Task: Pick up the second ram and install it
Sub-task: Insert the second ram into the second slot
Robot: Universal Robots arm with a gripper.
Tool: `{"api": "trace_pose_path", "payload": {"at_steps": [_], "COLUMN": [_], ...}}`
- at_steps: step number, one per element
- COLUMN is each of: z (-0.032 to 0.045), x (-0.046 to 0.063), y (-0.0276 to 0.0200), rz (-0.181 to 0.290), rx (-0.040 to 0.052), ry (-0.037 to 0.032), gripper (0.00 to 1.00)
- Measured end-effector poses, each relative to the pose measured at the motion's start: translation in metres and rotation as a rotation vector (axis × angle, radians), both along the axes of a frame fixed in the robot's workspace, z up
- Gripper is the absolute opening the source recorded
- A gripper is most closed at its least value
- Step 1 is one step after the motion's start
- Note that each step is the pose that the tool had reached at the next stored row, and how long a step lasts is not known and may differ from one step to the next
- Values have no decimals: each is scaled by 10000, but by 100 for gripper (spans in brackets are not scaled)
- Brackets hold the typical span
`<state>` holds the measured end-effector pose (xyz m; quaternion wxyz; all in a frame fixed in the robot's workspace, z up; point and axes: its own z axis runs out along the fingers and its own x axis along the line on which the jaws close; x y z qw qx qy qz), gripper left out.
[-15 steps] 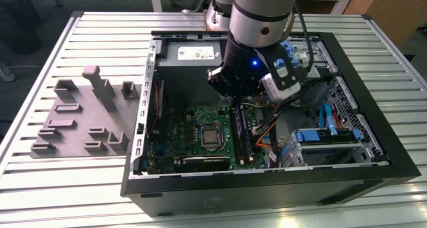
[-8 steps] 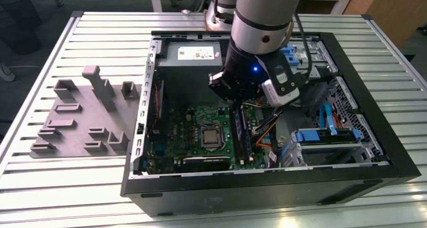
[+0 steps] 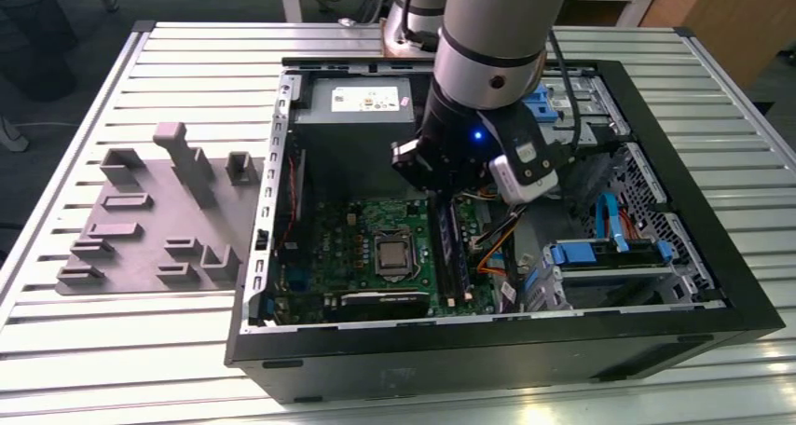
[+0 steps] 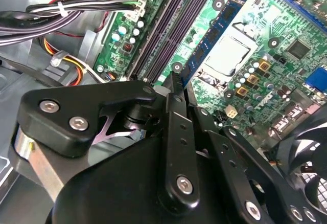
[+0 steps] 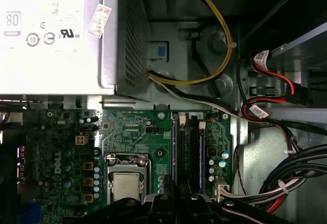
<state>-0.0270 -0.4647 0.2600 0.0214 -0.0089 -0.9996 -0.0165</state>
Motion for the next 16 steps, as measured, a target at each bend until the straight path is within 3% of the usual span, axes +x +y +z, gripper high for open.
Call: {"api": "trace_pose_path", "payload": {"at_steps": [7, 16], "z": [-67, -81], "x": [8, 8], "y": [0, 0], "rz": [-10, -11], "rx": [0, 0], "ry": [1, 1], "gripper": [14, 14]}}
